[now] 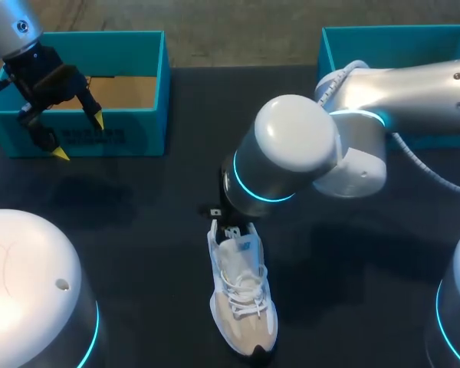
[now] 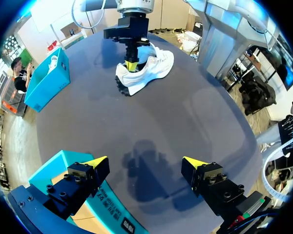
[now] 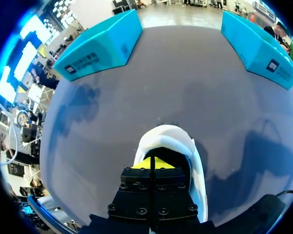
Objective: Take the shoe out of the shoebox, open the shoe tongue, remove and reinsert the insole, then place the shoe into the shoebox
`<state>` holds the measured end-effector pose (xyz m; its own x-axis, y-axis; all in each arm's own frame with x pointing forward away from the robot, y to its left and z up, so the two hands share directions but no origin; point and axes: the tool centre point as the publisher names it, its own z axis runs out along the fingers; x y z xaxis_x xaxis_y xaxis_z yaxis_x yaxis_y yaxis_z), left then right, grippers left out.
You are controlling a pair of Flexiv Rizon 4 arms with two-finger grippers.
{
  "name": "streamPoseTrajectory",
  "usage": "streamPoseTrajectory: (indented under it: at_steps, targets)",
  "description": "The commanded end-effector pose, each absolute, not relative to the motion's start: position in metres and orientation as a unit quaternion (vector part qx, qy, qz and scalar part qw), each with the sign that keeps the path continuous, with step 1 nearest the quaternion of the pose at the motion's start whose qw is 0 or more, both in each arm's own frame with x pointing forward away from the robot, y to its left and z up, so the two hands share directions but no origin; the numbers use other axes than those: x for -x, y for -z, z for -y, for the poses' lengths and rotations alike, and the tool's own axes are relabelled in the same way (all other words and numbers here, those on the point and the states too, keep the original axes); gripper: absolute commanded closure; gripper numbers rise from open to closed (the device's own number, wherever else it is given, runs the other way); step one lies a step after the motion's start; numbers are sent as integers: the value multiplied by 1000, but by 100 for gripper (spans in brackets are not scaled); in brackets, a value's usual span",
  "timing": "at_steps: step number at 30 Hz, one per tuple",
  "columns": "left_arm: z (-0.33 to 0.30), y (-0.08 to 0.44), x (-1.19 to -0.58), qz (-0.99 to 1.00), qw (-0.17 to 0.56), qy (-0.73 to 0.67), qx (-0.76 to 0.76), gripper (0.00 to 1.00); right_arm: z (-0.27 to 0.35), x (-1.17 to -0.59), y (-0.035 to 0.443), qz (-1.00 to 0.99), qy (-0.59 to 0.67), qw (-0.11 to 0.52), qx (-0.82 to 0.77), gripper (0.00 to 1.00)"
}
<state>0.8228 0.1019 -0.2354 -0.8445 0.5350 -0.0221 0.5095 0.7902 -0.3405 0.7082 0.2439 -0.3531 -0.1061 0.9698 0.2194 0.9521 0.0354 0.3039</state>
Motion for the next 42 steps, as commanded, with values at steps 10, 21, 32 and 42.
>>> streamPoseTrajectory:
  at_steps: [10,21,32,42]
  targets:
    - [-102,235,-823,946,38,-168,276,0,-265,-696,351,-713,-181,43,-676,100]
    - [-102,235,-823,946,38,-168,276,0,-262,-704,375,-708,-182,16,-683,100]
    - [-102,235,-823,946,38,-168,276,0,-258,-693,356,-702,-181,48,-688,100]
    - [-102,235,-823,946,38,-168,276,0,-243,-695,348,-684,-140,96,-710,100]
